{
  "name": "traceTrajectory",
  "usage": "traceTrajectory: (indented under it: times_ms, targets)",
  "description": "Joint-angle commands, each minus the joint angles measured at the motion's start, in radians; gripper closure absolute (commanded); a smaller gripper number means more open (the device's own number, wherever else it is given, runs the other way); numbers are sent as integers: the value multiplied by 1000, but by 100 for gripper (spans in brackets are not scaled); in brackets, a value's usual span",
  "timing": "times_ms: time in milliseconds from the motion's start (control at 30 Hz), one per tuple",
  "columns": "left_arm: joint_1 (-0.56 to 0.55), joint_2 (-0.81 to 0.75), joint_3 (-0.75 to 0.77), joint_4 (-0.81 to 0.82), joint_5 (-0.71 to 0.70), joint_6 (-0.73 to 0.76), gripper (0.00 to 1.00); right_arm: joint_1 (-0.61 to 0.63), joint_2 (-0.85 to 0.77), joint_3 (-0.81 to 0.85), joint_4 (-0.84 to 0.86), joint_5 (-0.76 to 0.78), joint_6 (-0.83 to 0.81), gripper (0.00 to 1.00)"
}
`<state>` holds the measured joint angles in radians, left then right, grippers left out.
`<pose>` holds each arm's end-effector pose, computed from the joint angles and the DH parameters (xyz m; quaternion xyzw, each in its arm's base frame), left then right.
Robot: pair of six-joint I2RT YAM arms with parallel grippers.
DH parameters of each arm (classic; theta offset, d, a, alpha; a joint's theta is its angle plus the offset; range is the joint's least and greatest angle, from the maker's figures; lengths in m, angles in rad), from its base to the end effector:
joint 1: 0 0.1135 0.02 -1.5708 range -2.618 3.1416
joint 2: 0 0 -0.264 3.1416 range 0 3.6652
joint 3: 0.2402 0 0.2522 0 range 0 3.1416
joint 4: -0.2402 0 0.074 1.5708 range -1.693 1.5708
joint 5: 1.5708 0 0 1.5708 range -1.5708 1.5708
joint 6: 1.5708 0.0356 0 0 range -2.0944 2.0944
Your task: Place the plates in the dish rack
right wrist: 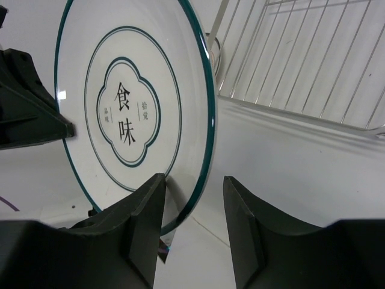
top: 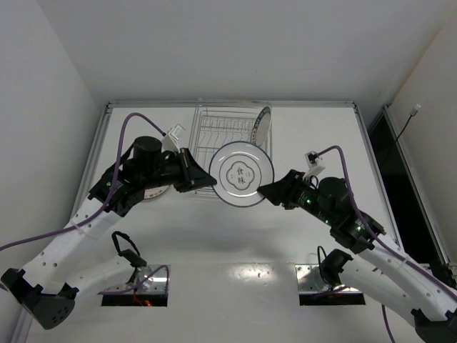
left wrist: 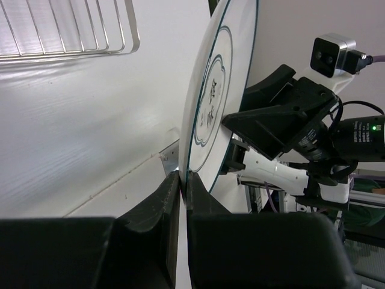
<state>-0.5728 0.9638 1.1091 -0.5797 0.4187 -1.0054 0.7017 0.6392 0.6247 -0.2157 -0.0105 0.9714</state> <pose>0.1600 -0.1204 0.3803 -0.0677 0.8293 -0.4970 0.2465 0.1224 0.1040 0.3024 0.1021 0.7769 0.4639 0.4132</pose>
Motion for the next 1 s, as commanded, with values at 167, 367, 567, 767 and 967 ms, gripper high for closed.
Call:
traceTrajectory:
  times_ms: [167, 367, 567, 767, 967]
  targets:
    - [11, -50, -50, 141, 75, -53, 100, -36, 77, 6, 110, -8, 32, 81]
    - [11, -59, -130, 175, 94, -53, 100, -57, 109, 15, 153, -52, 32, 100]
    - [11, -46, -152, 150, 84, -21, 94, -67, 128, 65, 118, -71, 0, 100]
    - [11, 1, -111, -1, -42, 114, 50, -88, 270, 341, -97, 50, -200, 100]
    - [11, 38, -48, -103, -115, 208, 29, -116, 465, 615, -203, 156, -255, 100]
